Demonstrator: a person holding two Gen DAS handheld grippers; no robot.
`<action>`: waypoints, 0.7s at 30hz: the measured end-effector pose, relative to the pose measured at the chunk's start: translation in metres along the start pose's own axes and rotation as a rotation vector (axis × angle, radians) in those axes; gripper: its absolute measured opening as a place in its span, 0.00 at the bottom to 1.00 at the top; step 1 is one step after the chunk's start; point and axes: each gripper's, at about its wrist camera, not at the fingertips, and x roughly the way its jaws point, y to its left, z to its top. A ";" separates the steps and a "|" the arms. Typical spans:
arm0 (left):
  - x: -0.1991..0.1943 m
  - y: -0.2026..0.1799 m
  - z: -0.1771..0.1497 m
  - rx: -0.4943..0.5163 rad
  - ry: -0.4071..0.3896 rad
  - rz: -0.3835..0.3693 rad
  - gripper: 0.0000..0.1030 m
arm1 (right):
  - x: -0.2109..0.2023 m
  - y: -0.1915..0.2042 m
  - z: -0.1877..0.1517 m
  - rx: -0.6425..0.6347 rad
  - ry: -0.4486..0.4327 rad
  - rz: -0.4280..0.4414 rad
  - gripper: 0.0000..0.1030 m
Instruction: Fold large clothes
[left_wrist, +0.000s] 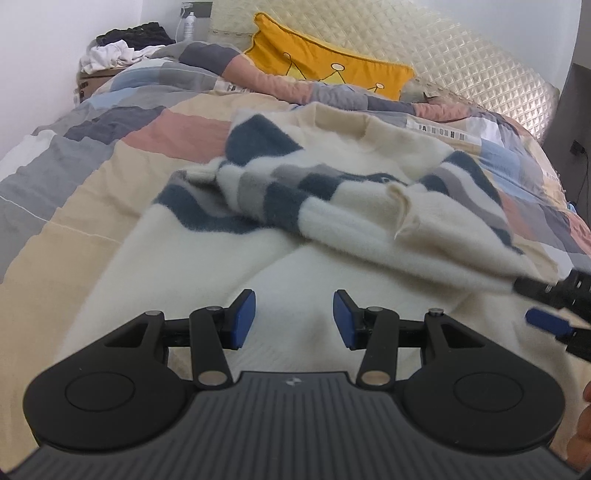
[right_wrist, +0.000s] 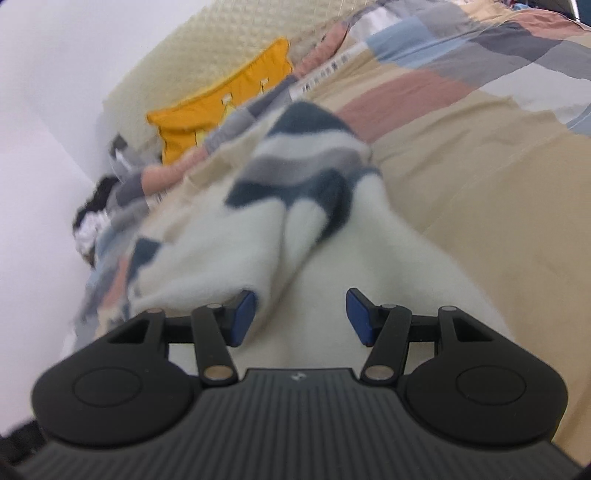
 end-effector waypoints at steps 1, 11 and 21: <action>0.001 0.000 0.000 0.000 0.003 -0.003 0.51 | -0.002 0.001 0.002 0.001 -0.015 0.001 0.56; 0.004 -0.004 -0.001 0.011 0.014 -0.012 0.51 | 0.001 -0.035 0.015 0.145 -0.060 -0.100 0.56; -0.004 0.003 0.007 -0.038 -0.014 -0.016 0.51 | 0.003 0.023 0.008 -0.134 -0.074 0.033 0.56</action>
